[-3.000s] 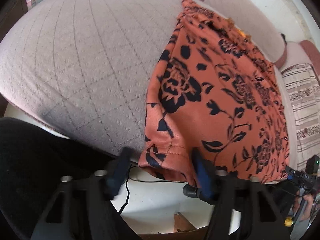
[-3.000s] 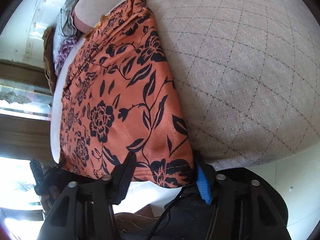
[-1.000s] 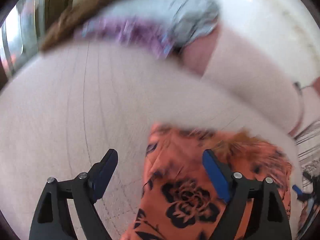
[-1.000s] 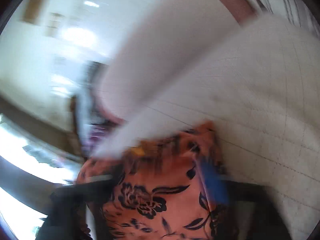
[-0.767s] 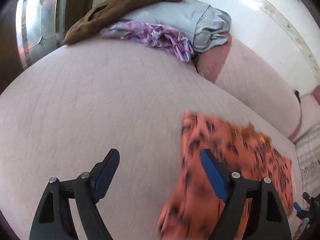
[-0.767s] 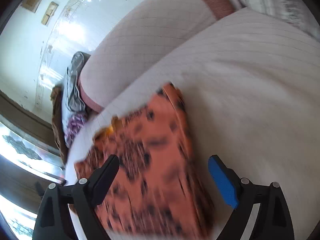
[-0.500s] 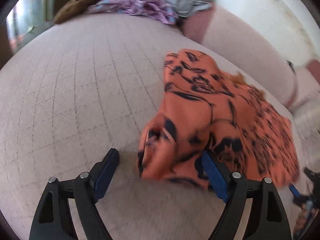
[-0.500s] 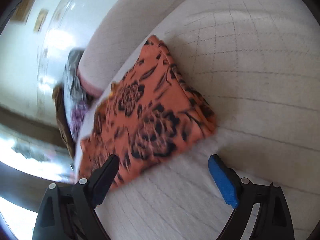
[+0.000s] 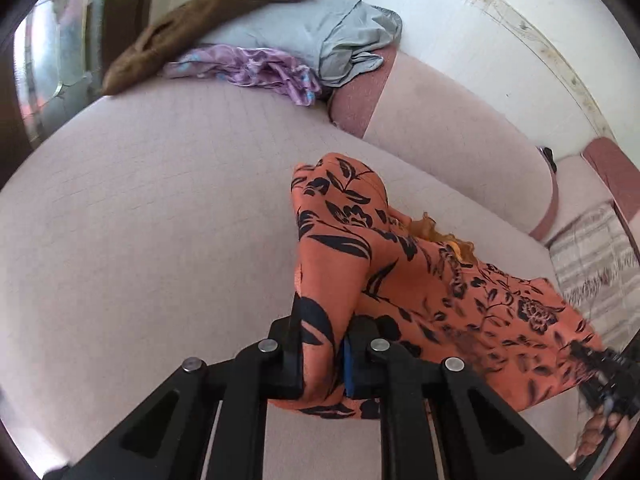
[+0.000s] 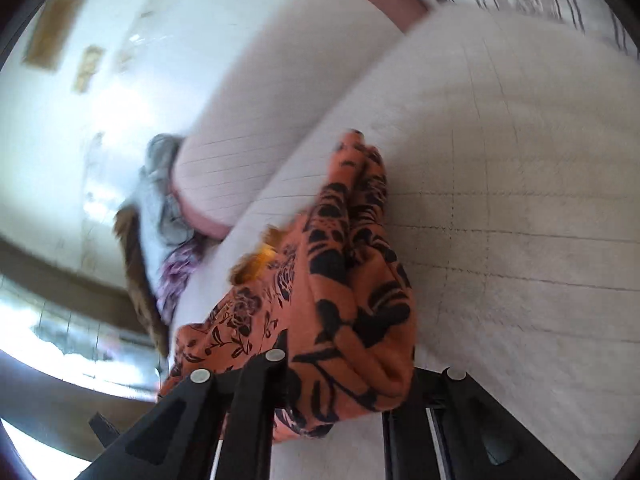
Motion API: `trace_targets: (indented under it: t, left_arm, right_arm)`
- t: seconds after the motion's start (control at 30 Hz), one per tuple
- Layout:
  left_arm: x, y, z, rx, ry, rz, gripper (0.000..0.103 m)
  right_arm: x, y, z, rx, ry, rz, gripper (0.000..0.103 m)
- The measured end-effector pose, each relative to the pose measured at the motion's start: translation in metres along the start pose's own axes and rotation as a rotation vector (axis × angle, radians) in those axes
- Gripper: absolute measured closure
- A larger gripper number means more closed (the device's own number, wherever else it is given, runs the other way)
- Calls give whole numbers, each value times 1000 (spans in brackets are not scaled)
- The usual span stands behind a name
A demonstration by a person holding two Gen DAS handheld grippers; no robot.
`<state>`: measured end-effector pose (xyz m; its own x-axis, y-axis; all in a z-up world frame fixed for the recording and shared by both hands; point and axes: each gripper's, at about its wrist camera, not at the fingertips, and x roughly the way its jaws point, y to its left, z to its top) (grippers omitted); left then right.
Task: Fold small clothes
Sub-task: 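Fold the blouse over again toward the collar with both tools, then release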
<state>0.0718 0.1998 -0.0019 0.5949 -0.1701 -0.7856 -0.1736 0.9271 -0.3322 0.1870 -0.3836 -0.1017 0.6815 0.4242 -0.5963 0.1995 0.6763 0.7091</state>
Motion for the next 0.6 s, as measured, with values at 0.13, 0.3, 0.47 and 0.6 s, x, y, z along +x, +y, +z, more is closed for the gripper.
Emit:
trace_targets:
  t: [0.13,0.3,0.47,0.6]
  left_arm:
    - [34,48,-80,-50,192,70,64]
    - [15,64,-74,22,138,39,39]
    - [17,67,-20,22,64,-30,39]
    - [54,35,7,119,91,-40,39]
  right_arm:
    - [-26,-33,-51,-25,80,-39,82]
    - [-34,-111,-106,53,138,-32,50]
    - [-76,-105,-88,-21,47,-125,38]
    - [-65,-82,-48,-131,50,-133,38]
